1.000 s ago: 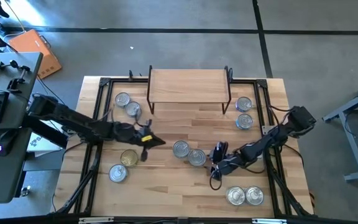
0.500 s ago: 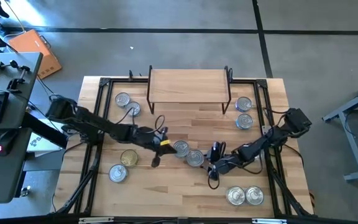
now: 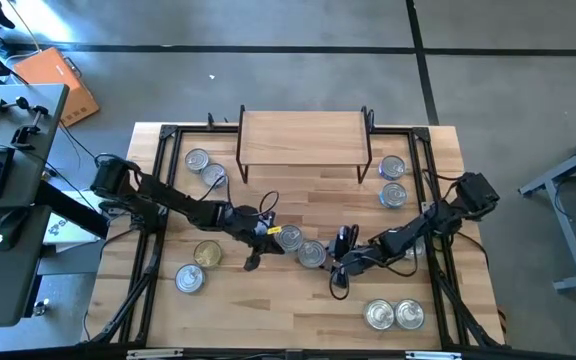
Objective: Stack canned seafood by type on shelf
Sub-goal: Put the green tuna can on the shelf
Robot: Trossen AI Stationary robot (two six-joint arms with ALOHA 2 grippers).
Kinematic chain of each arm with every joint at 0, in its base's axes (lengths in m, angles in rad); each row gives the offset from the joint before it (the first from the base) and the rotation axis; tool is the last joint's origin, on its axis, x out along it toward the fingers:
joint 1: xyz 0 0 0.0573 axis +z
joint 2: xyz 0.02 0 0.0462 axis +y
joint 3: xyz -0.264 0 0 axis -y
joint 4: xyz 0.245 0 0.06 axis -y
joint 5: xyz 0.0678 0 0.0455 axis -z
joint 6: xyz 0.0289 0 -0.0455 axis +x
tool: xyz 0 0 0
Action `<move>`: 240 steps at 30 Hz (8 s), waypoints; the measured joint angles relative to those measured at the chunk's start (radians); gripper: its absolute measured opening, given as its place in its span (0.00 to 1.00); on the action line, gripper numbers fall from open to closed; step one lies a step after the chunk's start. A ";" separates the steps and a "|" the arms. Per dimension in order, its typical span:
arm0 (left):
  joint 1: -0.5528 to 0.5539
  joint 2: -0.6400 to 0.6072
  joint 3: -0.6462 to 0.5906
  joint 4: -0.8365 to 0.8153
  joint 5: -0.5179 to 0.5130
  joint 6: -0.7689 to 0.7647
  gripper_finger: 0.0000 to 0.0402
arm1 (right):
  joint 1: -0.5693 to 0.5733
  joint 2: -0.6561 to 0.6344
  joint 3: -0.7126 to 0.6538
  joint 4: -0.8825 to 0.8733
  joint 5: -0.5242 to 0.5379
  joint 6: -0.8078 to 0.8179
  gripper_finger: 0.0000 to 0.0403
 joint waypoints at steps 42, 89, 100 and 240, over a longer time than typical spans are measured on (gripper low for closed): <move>-0.198 0.166 0.070 0.029 -0.201 -0.142 0.00 | 0.030 0.007 0.158 -0.011 -0.006 -0.228 0.90; -0.236 0.072 0.116 -0.361 -0.462 -0.263 0.00 | 0.036 0.236 0.162 0.341 0.055 -0.220 0.80; -0.196 0.171 0.111 -0.161 -0.418 -0.183 0.00 | -0.024 0.232 0.156 0.352 -0.042 -0.248 0.87; -0.327 0.172 0.120 0.137 -0.649 -0.107 0.00 | 0.141 -0.141 0.117 -0.012 0.196 -0.244 0.00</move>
